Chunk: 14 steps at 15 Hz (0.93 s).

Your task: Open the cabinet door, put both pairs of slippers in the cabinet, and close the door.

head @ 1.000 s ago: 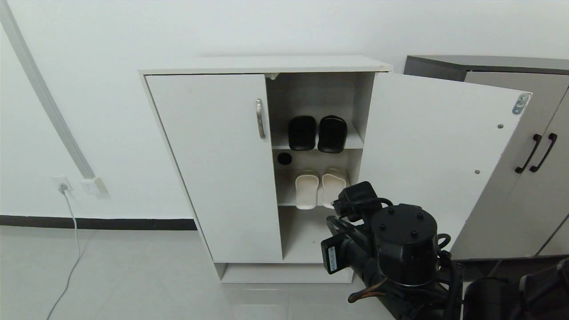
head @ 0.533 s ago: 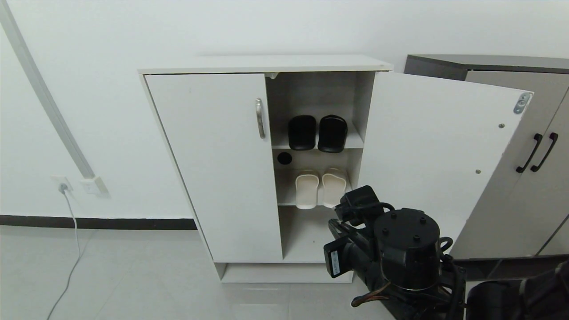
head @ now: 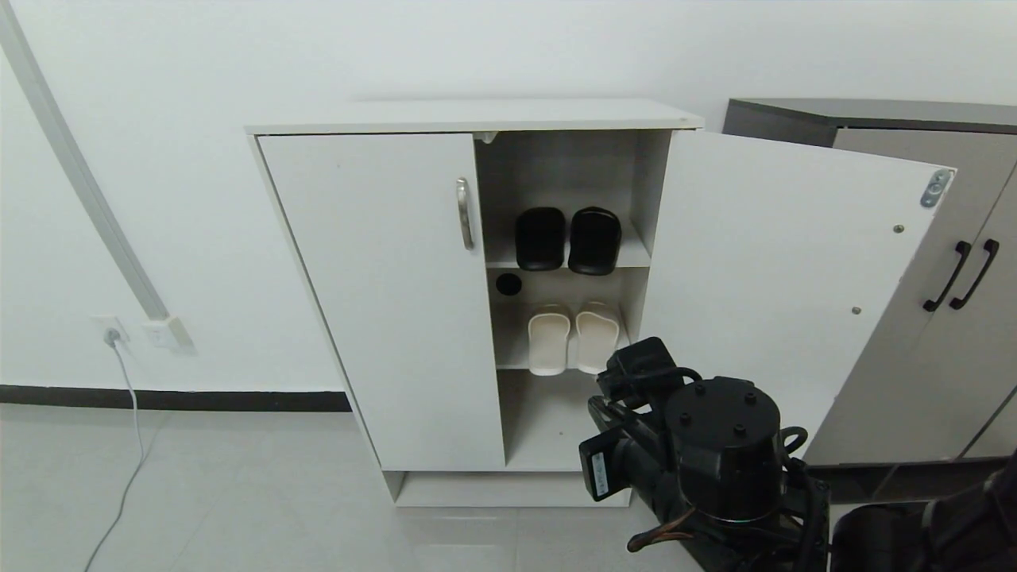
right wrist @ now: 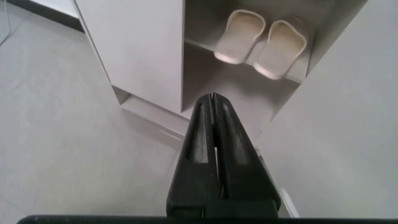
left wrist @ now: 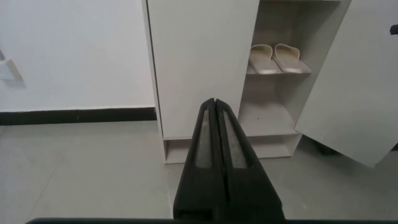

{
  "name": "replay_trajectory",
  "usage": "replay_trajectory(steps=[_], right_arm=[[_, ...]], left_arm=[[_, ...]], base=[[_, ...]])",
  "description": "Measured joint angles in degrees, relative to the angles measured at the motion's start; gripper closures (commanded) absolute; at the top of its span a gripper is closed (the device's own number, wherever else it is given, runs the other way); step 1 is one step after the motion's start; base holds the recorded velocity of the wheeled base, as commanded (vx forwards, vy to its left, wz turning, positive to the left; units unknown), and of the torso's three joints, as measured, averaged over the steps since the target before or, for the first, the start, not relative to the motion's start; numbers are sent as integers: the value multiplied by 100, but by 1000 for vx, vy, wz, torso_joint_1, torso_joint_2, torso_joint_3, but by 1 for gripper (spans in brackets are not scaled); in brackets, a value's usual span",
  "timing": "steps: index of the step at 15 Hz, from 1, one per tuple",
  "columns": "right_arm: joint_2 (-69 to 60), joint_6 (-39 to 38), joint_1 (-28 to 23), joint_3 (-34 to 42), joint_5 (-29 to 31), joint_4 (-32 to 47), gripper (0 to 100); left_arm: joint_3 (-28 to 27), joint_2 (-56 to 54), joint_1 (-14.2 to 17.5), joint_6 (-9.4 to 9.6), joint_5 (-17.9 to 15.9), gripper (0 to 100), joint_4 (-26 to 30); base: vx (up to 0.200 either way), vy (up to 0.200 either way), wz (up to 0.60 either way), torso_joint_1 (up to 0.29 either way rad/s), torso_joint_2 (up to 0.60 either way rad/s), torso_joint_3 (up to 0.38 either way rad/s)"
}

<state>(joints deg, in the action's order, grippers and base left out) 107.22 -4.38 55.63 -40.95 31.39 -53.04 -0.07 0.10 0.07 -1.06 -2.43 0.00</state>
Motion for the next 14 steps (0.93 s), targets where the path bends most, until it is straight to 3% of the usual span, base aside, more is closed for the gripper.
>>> replay_trajectory(steps=[5, 14], right_arm=[[26, 0, 5, 10, 5, -9, 100], [52, 44, -37, 10, 13, -11, 100]], left_arm=[[-4, 0, 6, -5, -2, 100, 2], [-2, 0, 0, 0, -4, 100, 0]], base=[[0, 0, 0, 46, -421, -348], [0, 0, 0, 130, -464, -339]])
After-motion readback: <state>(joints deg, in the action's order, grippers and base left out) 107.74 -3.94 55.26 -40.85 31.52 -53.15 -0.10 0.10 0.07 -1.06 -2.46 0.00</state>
